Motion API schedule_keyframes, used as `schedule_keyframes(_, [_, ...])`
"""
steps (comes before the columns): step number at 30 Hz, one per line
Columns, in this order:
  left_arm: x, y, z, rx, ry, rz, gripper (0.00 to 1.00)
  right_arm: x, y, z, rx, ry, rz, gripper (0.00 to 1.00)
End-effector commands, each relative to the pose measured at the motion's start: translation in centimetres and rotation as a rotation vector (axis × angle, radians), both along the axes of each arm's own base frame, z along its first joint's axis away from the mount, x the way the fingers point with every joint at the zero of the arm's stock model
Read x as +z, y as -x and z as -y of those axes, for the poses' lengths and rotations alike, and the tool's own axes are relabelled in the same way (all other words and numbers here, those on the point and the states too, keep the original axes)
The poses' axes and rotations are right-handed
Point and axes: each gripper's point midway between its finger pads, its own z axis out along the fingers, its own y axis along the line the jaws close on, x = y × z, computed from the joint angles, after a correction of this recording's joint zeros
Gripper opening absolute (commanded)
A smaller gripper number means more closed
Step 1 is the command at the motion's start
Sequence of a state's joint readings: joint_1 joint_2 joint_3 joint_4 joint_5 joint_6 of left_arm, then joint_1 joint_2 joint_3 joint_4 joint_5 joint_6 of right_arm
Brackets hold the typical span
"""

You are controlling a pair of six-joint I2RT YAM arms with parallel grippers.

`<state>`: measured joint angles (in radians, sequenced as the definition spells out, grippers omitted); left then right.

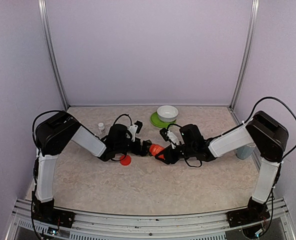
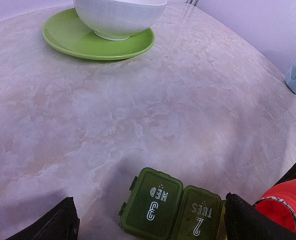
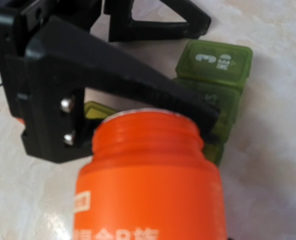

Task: Sort the pills into containers
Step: Hold the pill container at the center of the board.

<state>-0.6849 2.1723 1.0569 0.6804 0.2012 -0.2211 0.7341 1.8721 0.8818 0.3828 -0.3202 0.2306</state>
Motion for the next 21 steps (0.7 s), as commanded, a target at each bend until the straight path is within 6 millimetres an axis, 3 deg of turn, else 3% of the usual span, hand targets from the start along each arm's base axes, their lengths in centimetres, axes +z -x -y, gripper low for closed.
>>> schedule_keyframes(1, [-0.83,-0.66,-0.34,0.009,-0.011,-0.001,0.98,0.77,-1.03,-0.24,-0.015,-0.011,0.004,0.18])
schedule_keyframes(21, [-0.98,-0.88,-0.66,0.012,-0.013,-0.004,0.97,0.07,-1.33,-0.27,-0.016,0.053,-0.054,0.18])
